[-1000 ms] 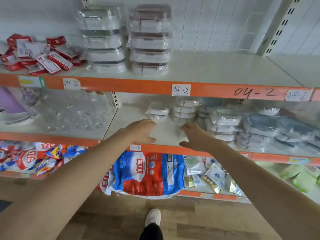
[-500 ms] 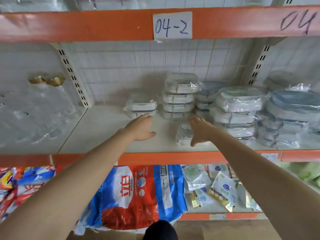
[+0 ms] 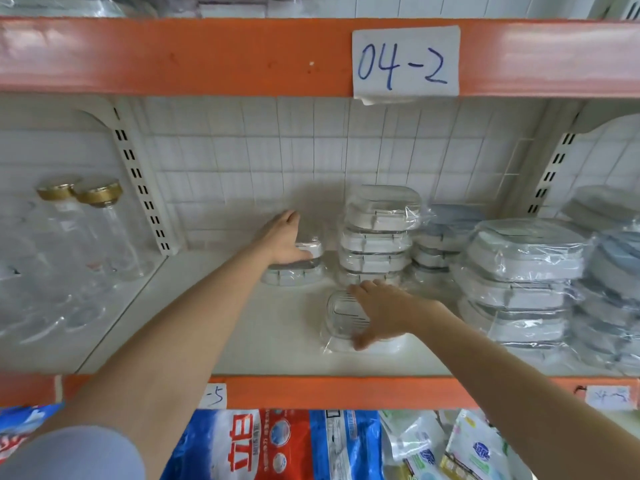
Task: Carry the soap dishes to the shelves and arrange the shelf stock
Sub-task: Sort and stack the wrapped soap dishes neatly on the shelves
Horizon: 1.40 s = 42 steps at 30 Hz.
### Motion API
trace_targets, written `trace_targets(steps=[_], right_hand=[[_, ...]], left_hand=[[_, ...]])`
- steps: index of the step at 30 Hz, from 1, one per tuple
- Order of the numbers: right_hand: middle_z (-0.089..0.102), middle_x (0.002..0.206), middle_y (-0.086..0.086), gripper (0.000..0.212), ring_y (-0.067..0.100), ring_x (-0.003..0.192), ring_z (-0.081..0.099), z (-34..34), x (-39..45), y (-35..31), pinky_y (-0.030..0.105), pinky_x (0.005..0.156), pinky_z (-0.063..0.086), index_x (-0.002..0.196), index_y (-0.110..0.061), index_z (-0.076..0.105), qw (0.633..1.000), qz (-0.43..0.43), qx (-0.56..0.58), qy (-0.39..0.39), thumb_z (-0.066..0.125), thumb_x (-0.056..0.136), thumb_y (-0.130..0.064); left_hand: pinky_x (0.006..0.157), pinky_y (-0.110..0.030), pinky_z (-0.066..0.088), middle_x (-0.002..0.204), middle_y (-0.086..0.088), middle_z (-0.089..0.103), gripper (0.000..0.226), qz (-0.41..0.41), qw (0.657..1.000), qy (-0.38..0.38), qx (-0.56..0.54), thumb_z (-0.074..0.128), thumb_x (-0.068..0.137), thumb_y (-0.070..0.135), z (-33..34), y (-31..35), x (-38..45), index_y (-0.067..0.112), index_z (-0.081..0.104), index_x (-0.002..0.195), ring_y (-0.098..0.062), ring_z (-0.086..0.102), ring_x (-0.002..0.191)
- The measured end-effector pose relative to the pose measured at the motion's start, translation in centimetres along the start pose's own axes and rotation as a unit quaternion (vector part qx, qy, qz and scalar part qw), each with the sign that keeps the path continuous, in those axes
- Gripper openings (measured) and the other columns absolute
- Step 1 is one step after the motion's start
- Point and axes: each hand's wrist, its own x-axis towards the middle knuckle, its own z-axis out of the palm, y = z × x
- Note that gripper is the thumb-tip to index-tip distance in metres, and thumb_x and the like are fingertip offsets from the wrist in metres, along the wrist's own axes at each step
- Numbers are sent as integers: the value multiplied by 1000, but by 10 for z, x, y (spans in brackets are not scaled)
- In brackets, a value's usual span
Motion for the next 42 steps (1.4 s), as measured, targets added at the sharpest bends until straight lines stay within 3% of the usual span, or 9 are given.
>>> trace_targets(steps=[3,6,9,13,18,22,27,33,42], right_hand=[[35,143,8,101,26,129,34,1,2,1,39,109,31,146,-10,20,1000,-5,-15,3,73,72,-54],[36,141,8,99,26,128,35,0,3,2,38,108,32,145,-11,22,1000,-11,-9,1,73,72,-54],[36,141,8,98,25,127,35,-1,4,3,38,108,32,145,-10,22,1000,-14,-7,-7,73,72,-53],[37,140,9,96,26,127,37,-2,4,1,38,108,33,144,-9,24,1000,-11,-3,-8,74,73,-51],[36,141,9,97,27,129,36,0,1,-4,38,108,32,145,-8,21,1000,0,-13,10,73,74,-49],[37,139,8,94,25,127,36,-1,-13,-10,35,109,30,143,-8,26,999,20,-6,50,71,74,-52],[39,134,7,91,24,123,38,-19,-73,-25,33,108,32,139,-7,32,998,20,21,55,72,72,-56],[38,130,5,86,21,119,37,-57,-179,-46,30,104,32,137,-10,33,996,35,71,30,73,72,-50],[36,137,8,91,25,128,36,-164,-318,-59,37,110,27,140,-9,30,998,41,48,-16,72,73,-55]], left_hand=[[107,-32,34,142,-11,41,89,-16,999,-34,23,76,71,52,2,-1,19,3,41,136,-27,37,132],[106,-31,31,145,-6,41,96,-4,996,-47,72,73,69,62,1,-1,31,7,41,140,-26,31,133],[109,-31,26,151,-6,34,102,-13,994,-76,82,70,70,65,1,-4,37,8,32,146,-26,25,138],[118,-35,17,156,-12,17,105,-25,990,-119,71,70,77,53,4,-5,39,6,15,151,-28,16,144],[108,-36,31,137,-14,29,101,-6,994,-37,101,77,66,57,-6,3,21,1,33,138,-33,31,129],[107,-32,27,131,-14,33,99,30,995,0,94,78,64,58,-16,17,-20,1,38,134,-31,33,125],[107,-32,30,130,-11,35,97,63,993,-74,73,77,65,57,-29,31,-90,3,38,135,-27,35,124],[107,-35,36,131,-6,36,104,56,984,-165,41,73,62,69,-94,71,-171,5,40,138,-21,36,125],[99,-35,42,120,-2,39,103,86,979,-185,31,70,56,77,-221,149,-261,7,47,129,-18,42,115]])
